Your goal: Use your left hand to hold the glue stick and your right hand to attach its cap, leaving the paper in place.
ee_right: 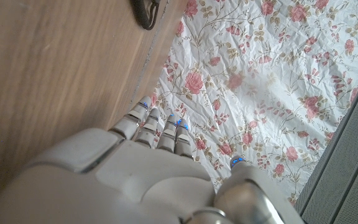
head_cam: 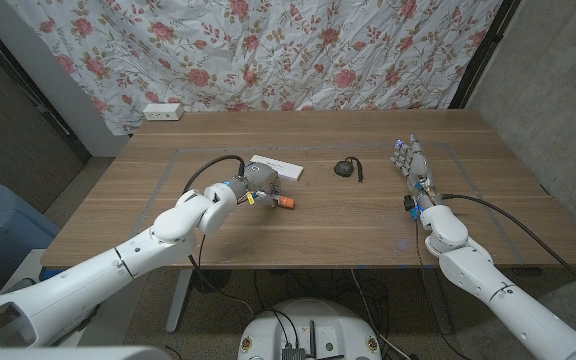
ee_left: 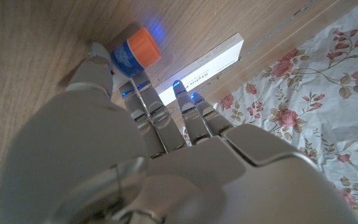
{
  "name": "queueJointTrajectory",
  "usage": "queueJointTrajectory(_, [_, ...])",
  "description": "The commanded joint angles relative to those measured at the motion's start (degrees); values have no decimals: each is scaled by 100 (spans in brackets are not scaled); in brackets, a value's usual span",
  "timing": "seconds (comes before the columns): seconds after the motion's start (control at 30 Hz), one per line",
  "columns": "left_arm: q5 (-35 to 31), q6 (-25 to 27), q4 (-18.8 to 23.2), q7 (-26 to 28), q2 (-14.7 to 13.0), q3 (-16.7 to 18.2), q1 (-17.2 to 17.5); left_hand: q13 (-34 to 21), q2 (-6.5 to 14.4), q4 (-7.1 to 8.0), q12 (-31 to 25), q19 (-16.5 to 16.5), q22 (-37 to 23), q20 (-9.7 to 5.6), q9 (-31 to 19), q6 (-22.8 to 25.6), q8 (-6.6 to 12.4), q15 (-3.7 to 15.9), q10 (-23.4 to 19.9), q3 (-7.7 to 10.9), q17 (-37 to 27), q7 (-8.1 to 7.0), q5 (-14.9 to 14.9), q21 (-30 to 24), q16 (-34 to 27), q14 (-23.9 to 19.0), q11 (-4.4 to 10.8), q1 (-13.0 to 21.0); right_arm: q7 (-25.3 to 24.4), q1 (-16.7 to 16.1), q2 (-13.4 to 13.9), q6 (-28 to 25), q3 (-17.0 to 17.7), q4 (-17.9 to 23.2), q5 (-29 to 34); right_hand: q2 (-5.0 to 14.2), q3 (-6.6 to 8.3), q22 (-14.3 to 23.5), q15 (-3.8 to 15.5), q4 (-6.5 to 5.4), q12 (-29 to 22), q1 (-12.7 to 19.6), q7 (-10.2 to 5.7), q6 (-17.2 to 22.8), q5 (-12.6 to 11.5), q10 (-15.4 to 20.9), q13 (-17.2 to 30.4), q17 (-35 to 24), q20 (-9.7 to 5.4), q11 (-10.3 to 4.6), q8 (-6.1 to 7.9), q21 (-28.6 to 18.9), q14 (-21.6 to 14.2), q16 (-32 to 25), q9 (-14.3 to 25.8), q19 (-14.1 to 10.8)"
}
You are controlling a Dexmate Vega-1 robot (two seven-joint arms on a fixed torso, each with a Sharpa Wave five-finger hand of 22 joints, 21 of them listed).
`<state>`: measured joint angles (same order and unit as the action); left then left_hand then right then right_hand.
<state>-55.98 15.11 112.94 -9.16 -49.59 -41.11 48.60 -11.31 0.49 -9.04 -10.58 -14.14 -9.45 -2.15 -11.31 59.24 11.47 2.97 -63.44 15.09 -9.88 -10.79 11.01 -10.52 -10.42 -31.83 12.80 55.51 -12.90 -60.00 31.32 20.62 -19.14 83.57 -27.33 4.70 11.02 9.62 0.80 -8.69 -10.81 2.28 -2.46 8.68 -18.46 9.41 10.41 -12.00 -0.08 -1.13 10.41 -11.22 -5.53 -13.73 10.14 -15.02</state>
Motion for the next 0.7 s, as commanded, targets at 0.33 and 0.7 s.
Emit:
queueJointTrajectory(0.33, [-451,515,66,-497,193,-66,30,7,-107,-8,23,94,-20,-40,-55,-417,-58,845,570,-116,-2,-52,46,-10,0,139,14,-42,73,74,33,-153,-50,-23,-57,396,63,-3,-122,-7,-3,-12,36,27,24,15,9,-25,53,-25,39,38,47,34,-6,29])
queueJointTrajectory(0.7, [-652,805,108,-672,264,-85,61,10,-311,5,35,161,-23,144,-22,-1140,-127,806,1185,-240,5,27,17,-11,11,290,6,-225,106,159,39,-203,-95,-55,-38,389,81,-1,-227,-14,0,-28,7,34,37,7,10,-38,116,-28,40,57,74,51,-5,83])
